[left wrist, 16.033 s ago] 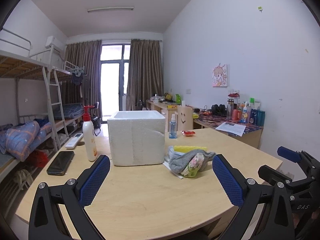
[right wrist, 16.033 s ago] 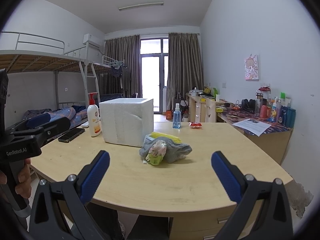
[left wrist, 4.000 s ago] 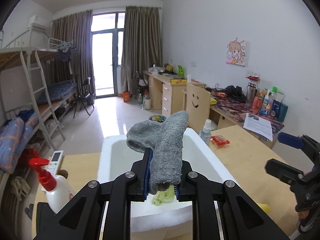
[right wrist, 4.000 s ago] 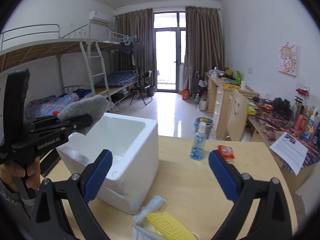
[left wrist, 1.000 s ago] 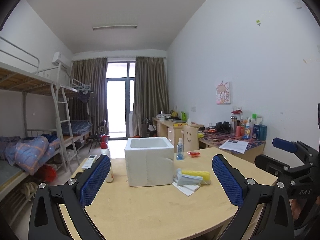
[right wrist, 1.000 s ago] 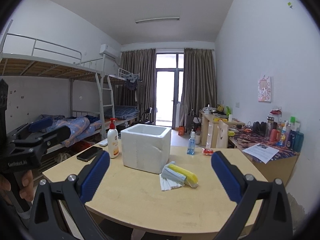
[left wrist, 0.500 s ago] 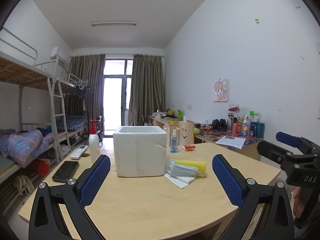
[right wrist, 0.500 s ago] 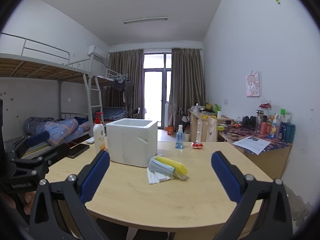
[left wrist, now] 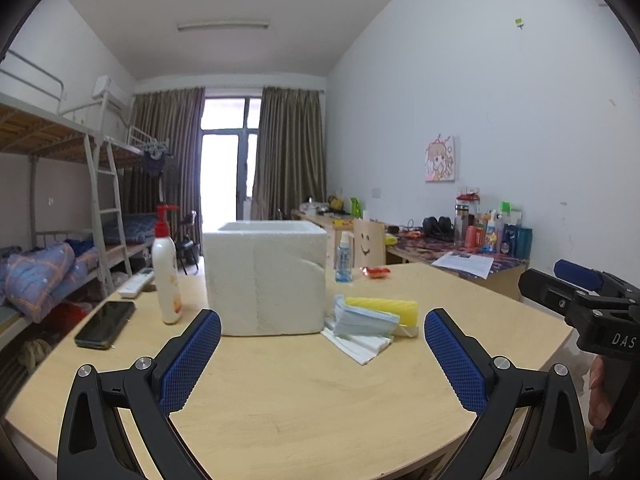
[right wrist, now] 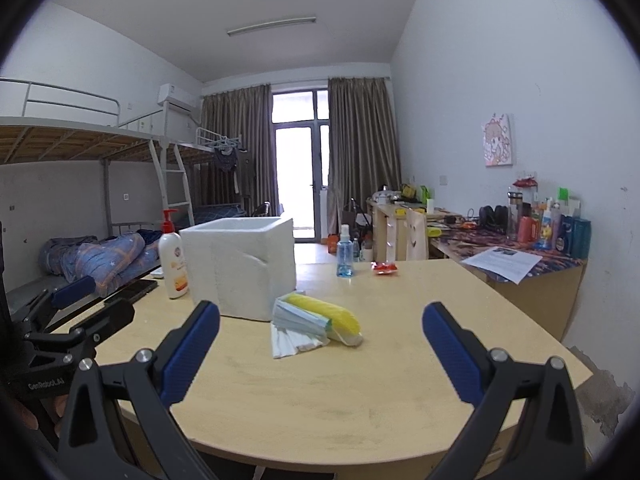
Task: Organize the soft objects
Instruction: 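Move both tools toward the yellow mesh sleeve and blue-white mask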
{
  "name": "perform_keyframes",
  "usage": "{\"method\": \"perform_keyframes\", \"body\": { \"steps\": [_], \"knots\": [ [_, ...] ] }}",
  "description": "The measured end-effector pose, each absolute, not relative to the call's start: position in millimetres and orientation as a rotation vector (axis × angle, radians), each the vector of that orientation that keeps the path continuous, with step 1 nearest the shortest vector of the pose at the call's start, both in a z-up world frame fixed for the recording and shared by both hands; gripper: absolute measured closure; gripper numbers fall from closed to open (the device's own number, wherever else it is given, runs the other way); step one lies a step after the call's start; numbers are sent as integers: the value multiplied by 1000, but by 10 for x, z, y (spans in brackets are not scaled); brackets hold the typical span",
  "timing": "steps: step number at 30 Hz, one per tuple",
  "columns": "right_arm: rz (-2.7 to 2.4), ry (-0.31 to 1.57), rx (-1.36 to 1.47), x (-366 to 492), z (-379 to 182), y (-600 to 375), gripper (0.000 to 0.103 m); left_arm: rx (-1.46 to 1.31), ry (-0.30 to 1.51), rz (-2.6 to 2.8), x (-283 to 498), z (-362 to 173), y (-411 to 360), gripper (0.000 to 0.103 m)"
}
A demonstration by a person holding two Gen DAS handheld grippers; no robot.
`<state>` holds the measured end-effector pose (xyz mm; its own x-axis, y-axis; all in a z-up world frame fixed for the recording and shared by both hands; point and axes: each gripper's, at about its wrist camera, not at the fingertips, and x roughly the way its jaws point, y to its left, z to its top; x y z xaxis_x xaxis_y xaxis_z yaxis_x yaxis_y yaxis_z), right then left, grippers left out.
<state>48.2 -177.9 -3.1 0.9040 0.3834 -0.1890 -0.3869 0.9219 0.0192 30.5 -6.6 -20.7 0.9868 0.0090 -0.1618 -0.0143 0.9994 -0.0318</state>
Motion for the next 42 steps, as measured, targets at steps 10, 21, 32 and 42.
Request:
{"method": "perform_keyframes", "body": {
  "steps": [10, 21, 32, 42],
  "knots": [
    [384, 239, -17, 816, -150, -1791, 0, -45, 217, 29, 735, -194, -3, 1],
    [368, 309, -11, 1228, -300, -1854, 0, -18, 303, 39, 1196, -259, -109, 1],
    [379, 391, -70, 1541, -361, -1779, 0, -16, 418, -16, 1551, -398, -175, 1],
    [419, 472, -52, 1905, -378, -1804, 0, 7, 503, -23, 1872, -476, -318, 1]
  ]
}}
